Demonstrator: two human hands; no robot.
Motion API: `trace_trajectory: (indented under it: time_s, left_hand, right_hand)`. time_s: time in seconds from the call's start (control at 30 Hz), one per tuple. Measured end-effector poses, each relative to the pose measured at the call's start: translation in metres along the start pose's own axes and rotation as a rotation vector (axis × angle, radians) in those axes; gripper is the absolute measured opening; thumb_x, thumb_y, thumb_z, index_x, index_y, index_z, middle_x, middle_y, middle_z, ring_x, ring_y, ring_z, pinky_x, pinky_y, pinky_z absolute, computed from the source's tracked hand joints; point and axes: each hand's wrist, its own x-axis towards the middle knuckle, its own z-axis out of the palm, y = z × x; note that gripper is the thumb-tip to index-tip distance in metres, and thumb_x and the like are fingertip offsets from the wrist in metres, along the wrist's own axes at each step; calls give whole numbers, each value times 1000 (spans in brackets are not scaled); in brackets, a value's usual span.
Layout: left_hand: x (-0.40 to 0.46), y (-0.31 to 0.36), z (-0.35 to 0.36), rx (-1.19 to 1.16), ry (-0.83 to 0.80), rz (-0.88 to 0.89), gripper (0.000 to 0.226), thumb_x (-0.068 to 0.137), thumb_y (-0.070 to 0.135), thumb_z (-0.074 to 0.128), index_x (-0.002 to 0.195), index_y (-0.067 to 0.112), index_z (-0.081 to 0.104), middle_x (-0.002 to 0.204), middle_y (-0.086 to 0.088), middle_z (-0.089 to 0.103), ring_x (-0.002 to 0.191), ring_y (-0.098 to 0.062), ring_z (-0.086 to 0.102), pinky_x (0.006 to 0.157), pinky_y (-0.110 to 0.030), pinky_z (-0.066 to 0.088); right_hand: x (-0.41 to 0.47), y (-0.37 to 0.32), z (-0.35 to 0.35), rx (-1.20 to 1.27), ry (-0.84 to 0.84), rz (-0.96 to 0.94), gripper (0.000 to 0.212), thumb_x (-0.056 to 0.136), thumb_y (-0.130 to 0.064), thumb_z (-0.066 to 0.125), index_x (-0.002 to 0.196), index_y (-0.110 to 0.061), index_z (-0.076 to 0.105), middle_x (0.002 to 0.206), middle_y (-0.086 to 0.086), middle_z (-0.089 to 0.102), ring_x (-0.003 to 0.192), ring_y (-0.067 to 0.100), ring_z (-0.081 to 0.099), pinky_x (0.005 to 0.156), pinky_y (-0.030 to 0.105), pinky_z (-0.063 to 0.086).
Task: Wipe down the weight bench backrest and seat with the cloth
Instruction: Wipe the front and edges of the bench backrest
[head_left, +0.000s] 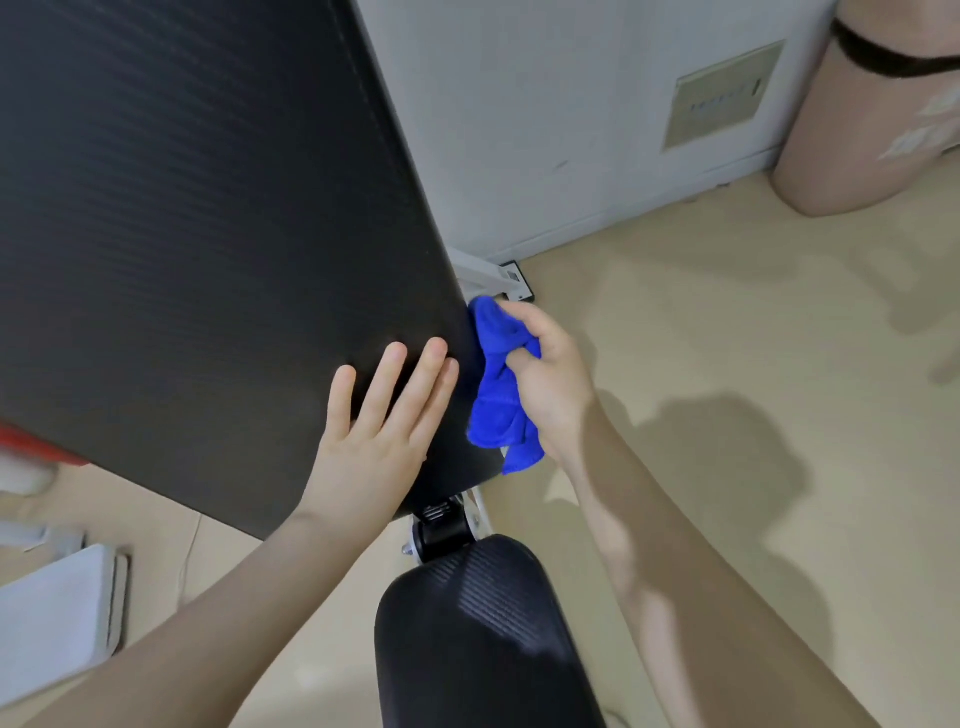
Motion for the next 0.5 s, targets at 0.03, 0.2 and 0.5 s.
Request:
trace_trajectory:
  time_s: [0.03, 0.2, 0.5]
  left_hand:
    - [0, -1, 0, -13, 0, 2, 96, 75, 27, 67, 147, 5, 9, 151, -11, 7, 133, -34, 10, 104, -53, 12]
    - [0, -2, 1, -36, 7, 9, 97, 73, 30, 72, 147, 6, 13, 150, -12, 6, 133, -35, 9, 103, -52, 12]
    - [0, -2, 2, -32, 8, 13, 97, 75, 30, 69, 148, 6, 9, 151, -11, 2, 134, -33, 6, 104, -51, 10]
  right_hand:
    - [1, -2, 0, 30, -14, -1, 59, 85, 11, 31, 89, -40, 60, 89, -16, 66, 78, -1, 61, 76, 20, 51]
    - [-10, 64, -4, -65, 47, 205, 46, 77, 11, 27, 101, -8, 61, 80, 11, 59, 72, 17, 53, 66, 29, 44]
    - [-5, 66, 0, -32, 203, 329, 46, 81, 9, 29, 99, -21, 59, 97, 6, 59, 82, 24, 57, 67, 27, 48]
